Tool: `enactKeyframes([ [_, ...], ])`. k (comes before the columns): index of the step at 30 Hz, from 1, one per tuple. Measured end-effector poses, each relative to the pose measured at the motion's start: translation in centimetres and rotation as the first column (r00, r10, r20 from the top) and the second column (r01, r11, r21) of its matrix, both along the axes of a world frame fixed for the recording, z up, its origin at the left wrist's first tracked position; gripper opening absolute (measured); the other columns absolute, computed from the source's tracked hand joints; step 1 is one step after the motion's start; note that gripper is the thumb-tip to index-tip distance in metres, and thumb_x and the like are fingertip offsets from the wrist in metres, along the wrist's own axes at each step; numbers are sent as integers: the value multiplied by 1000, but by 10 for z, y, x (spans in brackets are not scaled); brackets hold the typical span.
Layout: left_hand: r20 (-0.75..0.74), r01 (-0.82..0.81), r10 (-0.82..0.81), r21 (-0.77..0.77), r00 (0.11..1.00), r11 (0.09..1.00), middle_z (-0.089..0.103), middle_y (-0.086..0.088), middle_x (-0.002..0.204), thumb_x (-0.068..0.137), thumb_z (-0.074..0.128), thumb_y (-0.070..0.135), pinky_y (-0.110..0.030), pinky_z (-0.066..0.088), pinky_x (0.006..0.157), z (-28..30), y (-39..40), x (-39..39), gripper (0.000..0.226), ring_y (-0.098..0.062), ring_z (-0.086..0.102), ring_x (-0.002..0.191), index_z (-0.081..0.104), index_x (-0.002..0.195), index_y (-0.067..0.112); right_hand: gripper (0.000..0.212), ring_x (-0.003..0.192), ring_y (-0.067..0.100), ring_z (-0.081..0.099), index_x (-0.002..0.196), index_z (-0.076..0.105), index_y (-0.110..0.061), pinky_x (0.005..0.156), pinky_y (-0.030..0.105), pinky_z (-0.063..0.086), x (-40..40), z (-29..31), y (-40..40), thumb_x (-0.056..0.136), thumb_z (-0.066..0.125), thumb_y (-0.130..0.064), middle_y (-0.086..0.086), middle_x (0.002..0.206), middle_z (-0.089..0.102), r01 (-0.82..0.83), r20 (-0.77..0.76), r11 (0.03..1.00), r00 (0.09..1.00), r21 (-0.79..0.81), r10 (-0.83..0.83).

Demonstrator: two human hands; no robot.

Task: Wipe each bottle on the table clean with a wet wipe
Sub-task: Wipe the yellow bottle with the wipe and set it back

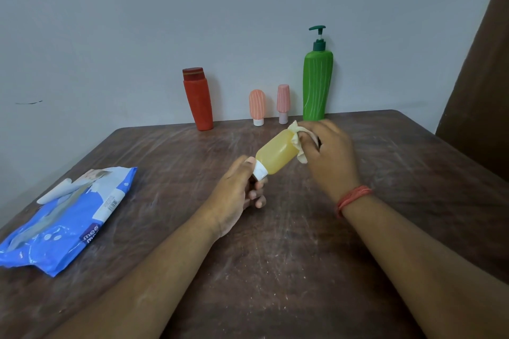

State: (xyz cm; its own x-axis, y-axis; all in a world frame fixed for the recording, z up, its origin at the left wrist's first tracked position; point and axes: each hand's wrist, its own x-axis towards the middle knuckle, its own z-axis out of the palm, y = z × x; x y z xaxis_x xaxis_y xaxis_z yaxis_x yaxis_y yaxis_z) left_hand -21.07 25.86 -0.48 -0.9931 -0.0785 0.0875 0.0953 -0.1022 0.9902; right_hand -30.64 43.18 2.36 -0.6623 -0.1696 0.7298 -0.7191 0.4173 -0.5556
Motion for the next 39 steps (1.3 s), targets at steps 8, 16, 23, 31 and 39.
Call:
enactKeyframes([
  [8,33,-20,14,198,999,980,43,2,66,109,33,30,-26,40,50,7,3,3,25,-11,31,53,50,103,13,29,95,21,72,98,76,-16,86,41,59,1,-4,-10,99,51,-2,8,102,75,-282,364,624,611,-729,702],
  [16,-20,-10,20,413,1000,911,44,0,68,111,34,34,-25,41,49,12,11,3,36,-9,32,52,58,107,8,30,88,24,70,96,71,-12,79,35,58,27,-19,-31,94,48,7,10,91,75,-347,449,718,596,-604,666],
  [23,-15,-96,110,379,994,921,54,-2,71,111,31,38,-26,45,52,12,14,2,45,-11,39,56,57,122,3,18,91,33,68,93,72,-17,83,52,55,24,-13,-28,98,55,-15,8,90,74,-295,395,843,780,-450,484],
  [31,-90,-183,186,45,978,982,73,-1,95,92,52,61,-31,58,78,3,14,3,55,-10,63,81,66,123,17,13,75,13,62,94,68,-18,71,39,53,30,-18,-32,99,58,-24,2,84,69,-303,389,911,832,-280,396],
  [39,-110,-281,271,-94,956,955,72,13,85,89,67,46,-33,55,81,-1,7,-2,27,0,64,76,71,110,30,8,73,5,52,87,67,-14,63,19,41,32,-11,-27,94,63,-18,-6,84,58,-246,115,968,964,43,240],
])
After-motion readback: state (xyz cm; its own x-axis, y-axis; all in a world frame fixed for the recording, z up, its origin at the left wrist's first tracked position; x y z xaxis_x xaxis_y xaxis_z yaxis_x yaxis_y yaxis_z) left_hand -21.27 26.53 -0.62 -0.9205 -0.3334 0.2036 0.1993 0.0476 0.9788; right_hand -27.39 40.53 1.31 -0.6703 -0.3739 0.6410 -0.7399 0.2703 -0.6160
